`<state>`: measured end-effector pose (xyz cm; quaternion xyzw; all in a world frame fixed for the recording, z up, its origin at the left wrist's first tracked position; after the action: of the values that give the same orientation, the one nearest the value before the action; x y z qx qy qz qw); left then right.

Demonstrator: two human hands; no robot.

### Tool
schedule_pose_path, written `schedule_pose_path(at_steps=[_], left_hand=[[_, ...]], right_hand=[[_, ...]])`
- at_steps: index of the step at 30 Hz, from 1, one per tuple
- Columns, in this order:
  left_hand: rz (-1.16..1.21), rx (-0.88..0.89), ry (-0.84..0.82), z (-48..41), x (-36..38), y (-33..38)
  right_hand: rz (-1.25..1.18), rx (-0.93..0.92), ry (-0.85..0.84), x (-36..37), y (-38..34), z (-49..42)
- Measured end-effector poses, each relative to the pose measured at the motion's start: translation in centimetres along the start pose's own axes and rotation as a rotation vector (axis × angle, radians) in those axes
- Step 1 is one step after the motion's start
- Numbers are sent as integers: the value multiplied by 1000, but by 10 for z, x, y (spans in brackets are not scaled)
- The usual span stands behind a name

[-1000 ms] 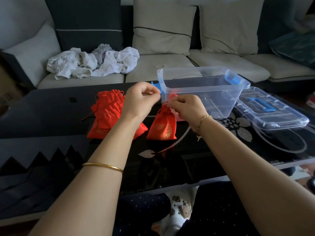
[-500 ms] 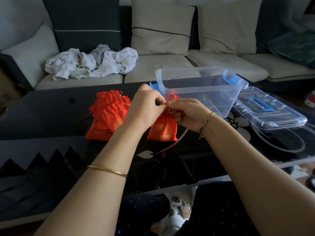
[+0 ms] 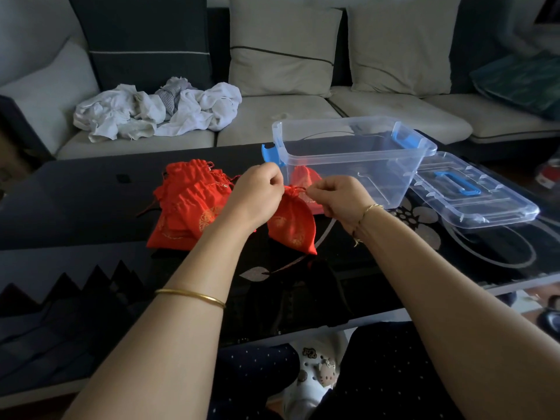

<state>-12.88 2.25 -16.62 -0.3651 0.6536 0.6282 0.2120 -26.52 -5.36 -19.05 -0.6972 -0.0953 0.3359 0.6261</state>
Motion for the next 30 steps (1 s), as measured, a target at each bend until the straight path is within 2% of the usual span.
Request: schedule_pose_path(at_steps=[4,8,14,19,23,26,28,30], left_hand=[[288,-132,-36,-3,-2,-8],[478,-148,-55,-7,-3,-10],[758,-127,-56,-10,-4,2],[947,-97,-2,-14,-10,11],[992,-101,92,-28,-24,17],[924,-163,152,-45,-26,18],[872,-207,146,-55,-23,15],[811,-248,144,-66,-19,9]], right_hand=[[-150,60,-157,-1,12,5],[106,117,-244,7,27,9],[311,49,-115,10,32,4],[276,-30,-23,-1,14,13],[269,-138,47,-27,-28,19],[203,-191,128,-48,-57,1],[231,-153,177,-60,-69,-33],[346,-16,174,-69,-75,-71]])
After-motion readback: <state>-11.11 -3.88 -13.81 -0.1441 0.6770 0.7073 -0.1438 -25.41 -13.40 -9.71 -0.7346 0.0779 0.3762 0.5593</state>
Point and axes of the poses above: each hand's wrist, its own z-axis away from the middle knuckle, its own x-axis out of the palm, y = z × x, the point moved 1 cm from there along -z, towards the middle knuckle, and after that the axes turned 13 degrees about -y, right-handed, at the moved point
